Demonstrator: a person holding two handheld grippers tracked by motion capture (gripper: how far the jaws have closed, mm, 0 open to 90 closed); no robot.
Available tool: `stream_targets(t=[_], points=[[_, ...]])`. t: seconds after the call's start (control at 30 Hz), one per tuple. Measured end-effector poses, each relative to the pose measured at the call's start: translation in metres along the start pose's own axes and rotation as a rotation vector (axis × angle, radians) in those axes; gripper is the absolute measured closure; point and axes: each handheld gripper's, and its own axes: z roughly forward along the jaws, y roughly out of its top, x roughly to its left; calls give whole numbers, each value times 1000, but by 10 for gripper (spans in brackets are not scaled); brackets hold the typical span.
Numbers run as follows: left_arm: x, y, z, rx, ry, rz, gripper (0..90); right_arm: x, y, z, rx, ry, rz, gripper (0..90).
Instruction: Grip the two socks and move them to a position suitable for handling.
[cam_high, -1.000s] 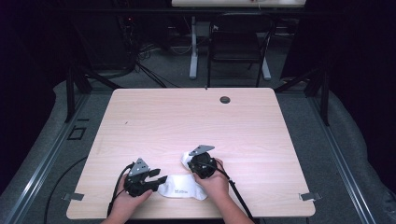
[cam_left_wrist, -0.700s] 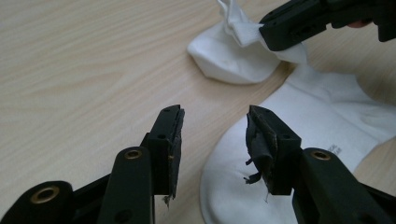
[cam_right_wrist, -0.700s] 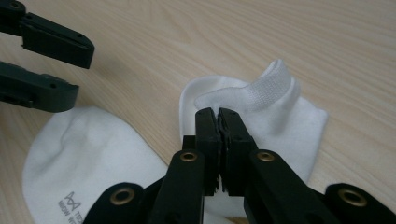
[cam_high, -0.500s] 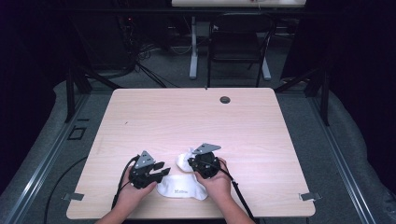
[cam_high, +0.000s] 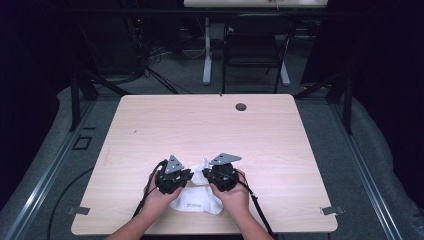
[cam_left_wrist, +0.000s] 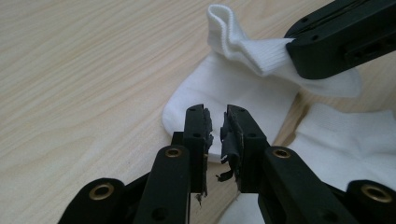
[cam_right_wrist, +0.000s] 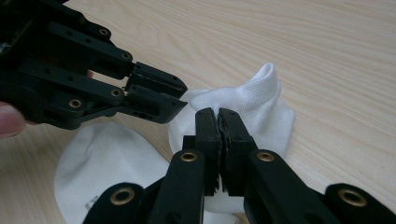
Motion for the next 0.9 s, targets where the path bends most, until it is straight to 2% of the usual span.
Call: stream_targets(t=[0.27, 0.5, 0.9], points=[[5, -5, 3, 39, 4, -7, 769, -3, 0, -4, 2, -4, -1, 876], [9, -12, 3, 68, 11, -5, 764, -7, 0, -8, -19, -13, 15, 876], [20, -22, 0, 78, 5, -24, 724, -25, -9, -19, -11, -64, 43, 876]])
